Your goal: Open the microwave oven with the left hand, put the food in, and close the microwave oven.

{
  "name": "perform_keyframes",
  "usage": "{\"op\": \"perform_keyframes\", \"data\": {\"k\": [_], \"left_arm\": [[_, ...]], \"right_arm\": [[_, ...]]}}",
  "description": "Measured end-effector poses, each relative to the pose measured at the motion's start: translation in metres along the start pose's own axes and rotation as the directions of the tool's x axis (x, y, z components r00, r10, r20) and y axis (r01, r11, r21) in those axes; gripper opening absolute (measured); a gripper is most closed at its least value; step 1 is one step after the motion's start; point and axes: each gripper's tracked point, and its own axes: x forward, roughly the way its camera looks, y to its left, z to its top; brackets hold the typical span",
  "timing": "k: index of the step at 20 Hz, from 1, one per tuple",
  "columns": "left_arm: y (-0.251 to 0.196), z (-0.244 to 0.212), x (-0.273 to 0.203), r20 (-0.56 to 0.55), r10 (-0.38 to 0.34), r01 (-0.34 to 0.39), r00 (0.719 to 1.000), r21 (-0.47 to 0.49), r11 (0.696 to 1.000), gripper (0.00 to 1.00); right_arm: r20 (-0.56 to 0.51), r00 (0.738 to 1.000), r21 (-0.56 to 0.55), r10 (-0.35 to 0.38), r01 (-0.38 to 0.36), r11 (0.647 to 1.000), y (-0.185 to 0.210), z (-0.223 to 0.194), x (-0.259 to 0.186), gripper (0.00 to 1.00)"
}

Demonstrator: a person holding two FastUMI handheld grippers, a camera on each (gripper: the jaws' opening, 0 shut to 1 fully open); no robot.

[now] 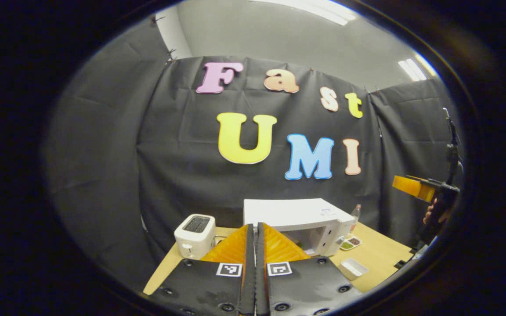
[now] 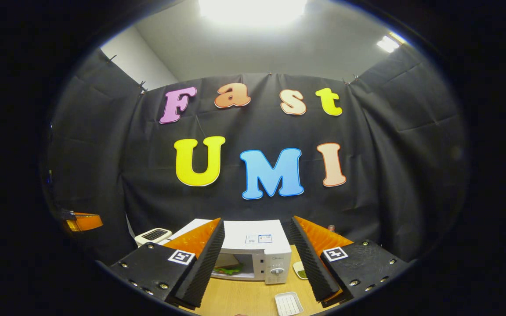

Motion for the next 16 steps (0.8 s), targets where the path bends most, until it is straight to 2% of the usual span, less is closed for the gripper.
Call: {"op": "perform_keyframes", "data": {"k": [4, 7, 8, 12, 16], "left_arm": [[0.041, -0.055, -0.021, -0.097, 0.036, -0.04, 0.995, -0.04, 0.998, 0.07], [0.062, -0.109, -0.042, -0.218, 0.037, -0.043, 0.975, -0.023, 0.999, 0.09], [0.065, -0.123, -0.045, -0.254, 0.036, -0.04, 0.967, -0.011, 0.999, 0.07], [0.05, -0.166, -0.057, -0.338, -0.031, 0.022, 0.941, -0.031, 0.999, 0.07], [0.028, -0.178, -0.061, -0.357, -0.08, 0.064, 0.931, -0.056, 0.996, 0.09]], "right_arm": [[-0.003, 1.0, -0.003, -0.025, 0.025, 1.0, -0.01, -0.005, 0.002, 0.9], [-0.016, 0.999, 0.009, -0.049, 0.049, 0.999, -0.02, -0.01, 0.005, 0.9], [-0.019, 0.998, 0.008, -0.055, 0.055, 0.998, -0.023, -0.012, 0.006, 0.9], [-0.022, 0.997, -0.001, -0.075, 0.075, 0.997, -0.032, -0.013, 0.009, 0.9], [0.004, 0.996, -0.02, -0.089, 0.089, 0.996, -0.04, -0.008, 0.007, 0.9]]}}
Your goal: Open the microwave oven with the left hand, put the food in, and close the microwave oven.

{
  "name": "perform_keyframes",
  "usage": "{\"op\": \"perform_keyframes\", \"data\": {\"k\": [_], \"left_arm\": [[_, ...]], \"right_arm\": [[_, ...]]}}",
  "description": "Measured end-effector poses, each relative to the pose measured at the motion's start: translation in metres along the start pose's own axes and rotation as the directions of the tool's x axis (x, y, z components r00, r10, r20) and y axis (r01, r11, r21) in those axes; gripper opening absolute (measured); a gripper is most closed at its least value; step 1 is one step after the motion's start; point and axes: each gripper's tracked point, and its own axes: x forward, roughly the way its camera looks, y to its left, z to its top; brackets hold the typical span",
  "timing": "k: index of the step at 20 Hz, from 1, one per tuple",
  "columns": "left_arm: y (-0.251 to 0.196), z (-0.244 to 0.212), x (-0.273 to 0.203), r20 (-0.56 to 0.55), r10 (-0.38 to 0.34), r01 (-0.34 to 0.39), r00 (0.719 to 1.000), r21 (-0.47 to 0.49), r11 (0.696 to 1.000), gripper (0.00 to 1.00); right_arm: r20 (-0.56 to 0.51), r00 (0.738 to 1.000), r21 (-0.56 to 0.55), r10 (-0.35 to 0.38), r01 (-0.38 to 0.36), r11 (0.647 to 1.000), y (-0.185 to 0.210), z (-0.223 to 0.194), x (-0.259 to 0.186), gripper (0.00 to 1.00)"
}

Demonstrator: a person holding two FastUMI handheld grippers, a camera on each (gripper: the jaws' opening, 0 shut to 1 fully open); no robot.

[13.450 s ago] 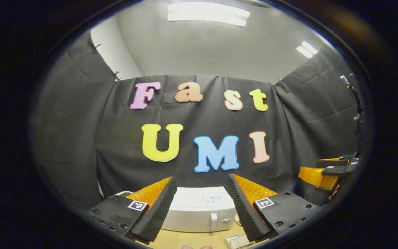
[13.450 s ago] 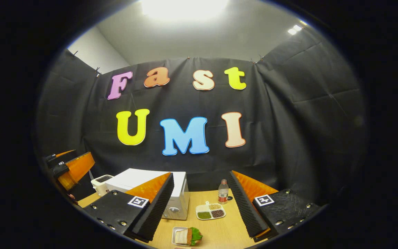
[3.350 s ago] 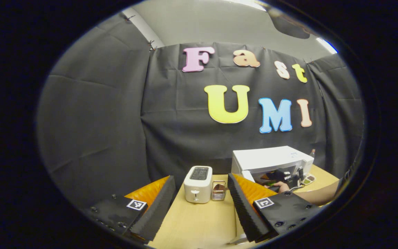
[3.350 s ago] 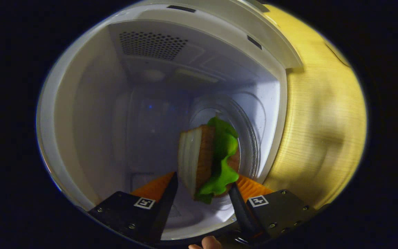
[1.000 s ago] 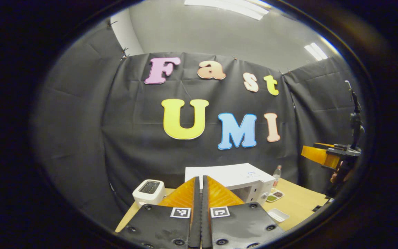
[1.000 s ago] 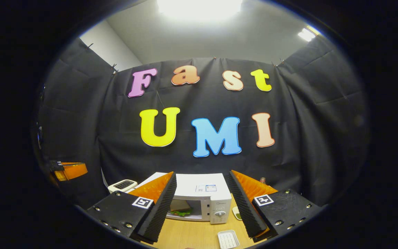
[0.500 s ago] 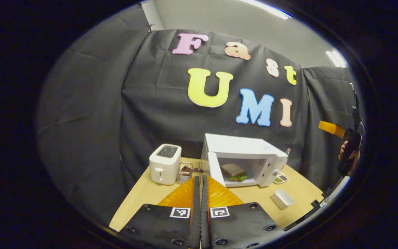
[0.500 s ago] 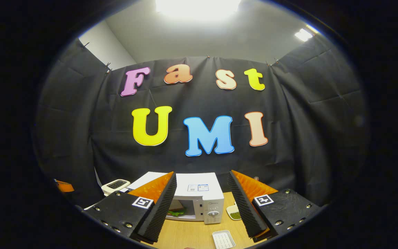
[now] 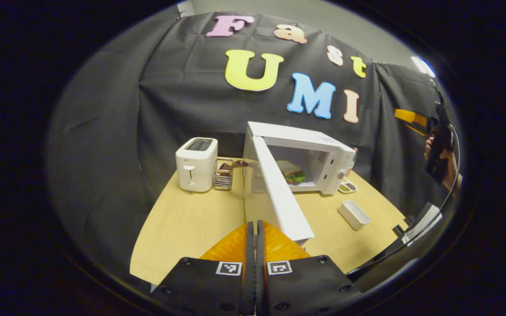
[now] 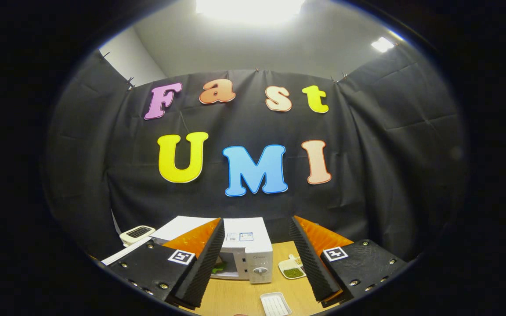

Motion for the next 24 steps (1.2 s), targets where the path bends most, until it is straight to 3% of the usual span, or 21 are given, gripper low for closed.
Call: {"op": "perform_keyframes", "data": {"k": [2, 16, 24], "left_arm": [[-0.015, 0.0, 0.002, -0.009, -0.024, 0.024, 1.0, -0.002, 1.0, 0.05], [-0.165, 0.001, 0.066, -0.042, -0.129, 0.13, 0.991, 0.015, 0.991, 0.07], [-0.229, 0.014, 0.12, -0.048, -0.194, 0.195, 0.98, 0.021, 0.981, 0.07]], "right_arm": [[0.019, 1.0, 0.002, 0.001, -0.001, 1.0, -0.005, 0.006, -0.001, 0.9], [0.019, 0.993, 0.009, 0.115, -0.116, 0.993, -0.057, 0.009, 0.032, 0.9], [-0.047, 0.989, 0.033, 0.138, -0.136, 0.99, -0.085, -0.013, 0.046, 0.9]]}}
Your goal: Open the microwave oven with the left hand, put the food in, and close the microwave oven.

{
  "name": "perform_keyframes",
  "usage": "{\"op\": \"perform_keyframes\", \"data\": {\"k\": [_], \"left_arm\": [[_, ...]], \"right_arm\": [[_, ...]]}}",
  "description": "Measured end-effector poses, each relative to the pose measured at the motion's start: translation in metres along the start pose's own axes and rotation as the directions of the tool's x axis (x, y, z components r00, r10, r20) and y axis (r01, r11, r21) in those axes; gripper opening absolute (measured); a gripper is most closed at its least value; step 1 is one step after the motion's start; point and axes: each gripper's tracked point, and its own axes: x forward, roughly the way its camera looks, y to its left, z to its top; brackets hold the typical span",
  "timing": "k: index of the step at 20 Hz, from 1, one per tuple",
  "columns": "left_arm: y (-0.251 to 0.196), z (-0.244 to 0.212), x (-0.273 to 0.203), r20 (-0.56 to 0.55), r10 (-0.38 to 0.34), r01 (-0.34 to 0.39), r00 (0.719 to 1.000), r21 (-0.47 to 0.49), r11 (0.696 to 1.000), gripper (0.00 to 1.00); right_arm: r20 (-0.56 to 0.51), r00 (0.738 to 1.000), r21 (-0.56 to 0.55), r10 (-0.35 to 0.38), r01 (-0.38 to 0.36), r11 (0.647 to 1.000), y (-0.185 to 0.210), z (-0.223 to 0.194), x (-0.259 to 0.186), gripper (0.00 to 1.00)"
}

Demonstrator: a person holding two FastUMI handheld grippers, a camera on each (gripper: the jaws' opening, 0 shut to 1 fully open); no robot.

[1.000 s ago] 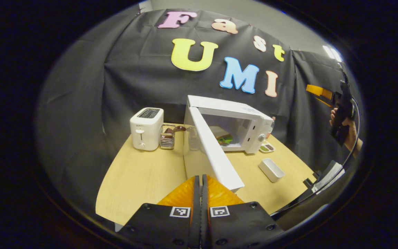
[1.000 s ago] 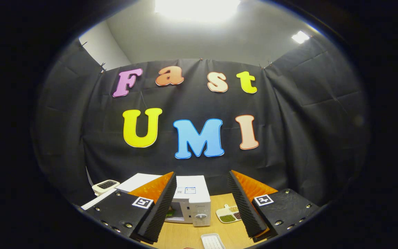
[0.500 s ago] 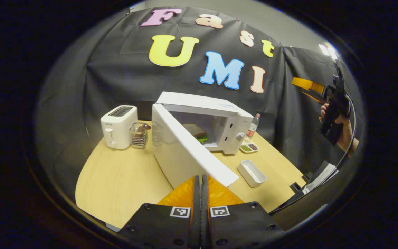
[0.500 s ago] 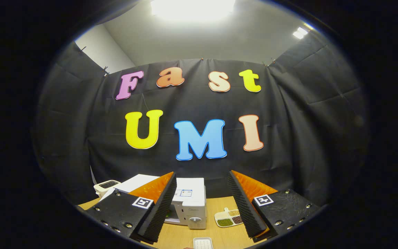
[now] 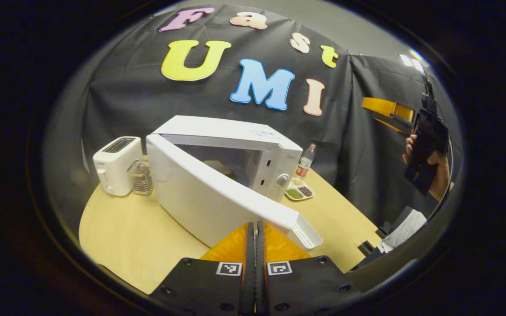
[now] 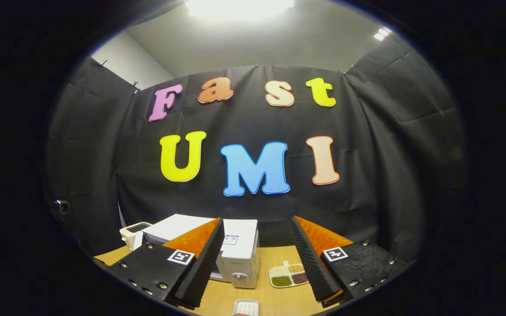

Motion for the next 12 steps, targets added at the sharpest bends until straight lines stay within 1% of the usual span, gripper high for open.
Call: {"op": "perform_keyframes", "data": {"k": [6, 10, 12], "left_arm": [[-0.02, 0.018, 0.051, -0.006, -0.056, 0.056, 0.998, 0.03, 0.998, 0.07], [-0.033, 0.031, 0.08, -0.012, -0.099, 0.099, 0.995, 0.057, 0.993, 0.07], [-0.036, 0.034, 0.094, -0.014, -0.117, 0.118, 0.993, 0.063, 0.991, 0.07]], "right_arm": [[-0.014, 0.999, 0.042, -0.041, 0.041, 0.998, -0.023, -0.006, -0.002, 0.91], [0.005, 0.996, 0.02, -0.089, 0.089, 0.996, -0.033, -0.007, -0.005, 0.92], [0.001, 0.995, 0.011, -0.101, 0.101, 0.995, -0.035, -0.01, -0.006, 0.92]]}}
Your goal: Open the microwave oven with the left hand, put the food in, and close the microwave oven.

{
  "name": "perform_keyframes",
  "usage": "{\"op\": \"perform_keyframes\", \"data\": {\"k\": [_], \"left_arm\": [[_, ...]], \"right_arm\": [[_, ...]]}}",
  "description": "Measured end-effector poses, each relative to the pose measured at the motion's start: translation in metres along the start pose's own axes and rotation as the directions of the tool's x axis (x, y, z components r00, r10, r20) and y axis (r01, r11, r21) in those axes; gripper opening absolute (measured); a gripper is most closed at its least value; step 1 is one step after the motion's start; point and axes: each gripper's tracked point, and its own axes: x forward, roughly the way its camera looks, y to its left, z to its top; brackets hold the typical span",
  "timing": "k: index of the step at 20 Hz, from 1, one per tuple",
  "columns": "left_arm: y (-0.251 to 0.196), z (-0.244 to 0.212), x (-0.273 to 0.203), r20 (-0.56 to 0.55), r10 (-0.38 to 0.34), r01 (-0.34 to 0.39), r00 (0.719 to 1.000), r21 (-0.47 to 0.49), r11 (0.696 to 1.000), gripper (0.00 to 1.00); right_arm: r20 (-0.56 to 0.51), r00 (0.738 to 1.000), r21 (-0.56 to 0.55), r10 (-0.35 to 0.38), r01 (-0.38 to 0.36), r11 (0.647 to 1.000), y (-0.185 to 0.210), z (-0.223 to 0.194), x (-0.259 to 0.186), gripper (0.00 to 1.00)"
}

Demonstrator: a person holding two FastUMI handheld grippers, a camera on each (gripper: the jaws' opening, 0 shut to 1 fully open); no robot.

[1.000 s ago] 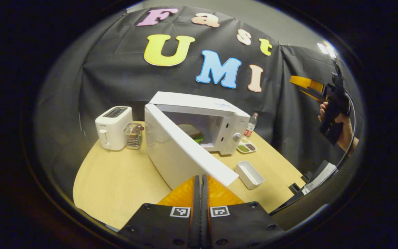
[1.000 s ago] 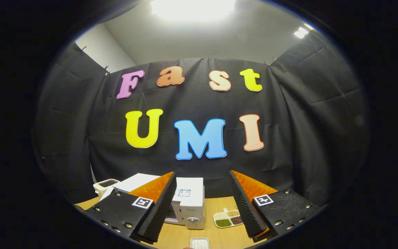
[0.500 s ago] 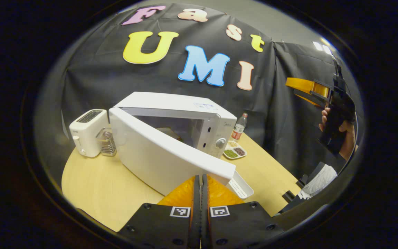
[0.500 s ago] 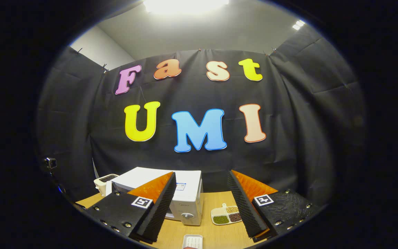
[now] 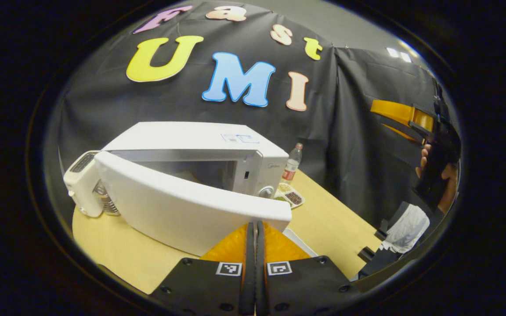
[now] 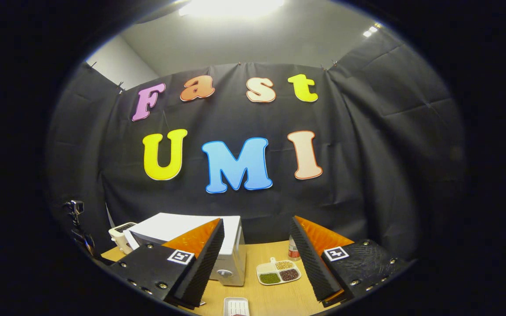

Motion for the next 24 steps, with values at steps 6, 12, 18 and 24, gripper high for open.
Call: {"op": "perform_keyframes", "data": {"k": [6, 12, 18, 24], "left_arm": [[-0.001, 0.015, 0.035, 0.003, -0.036, 0.036, 0.999, 0.003, 0.999, 0.07], [0.003, 0.027, 0.062, 0.006, -0.048, 0.048, 0.999, -0.005, 0.999, 0.07], [0.004, 0.036, 0.09, 0.018, -0.027, 0.028, 0.999, -0.039, 0.999, 0.07], [0.011, 0.047, 0.117, 0.037, 0.001, 0.002, 0.999, -0.069, 0.998, 0.07]], "right_arm": [[-0.004, 0.997, -0.004, -0.071, 0.071, 0.997, -0.027, -0.001, -0.004, 0.92], [-0.014, 0.994, -0.007, -0.11, 0.11, 0.994, -0.047, -0.003, -0.003, 0.92], [-0.02, 0.993, -0.013, -0.116, 0.116, 0.993, -0.056, -0.004, 0.004, 0.92], [-0.033, 0.993, -0.028, -0.111, 0.11, 0.994, -0.063, -0.007, 0.009, 0.92]]}}
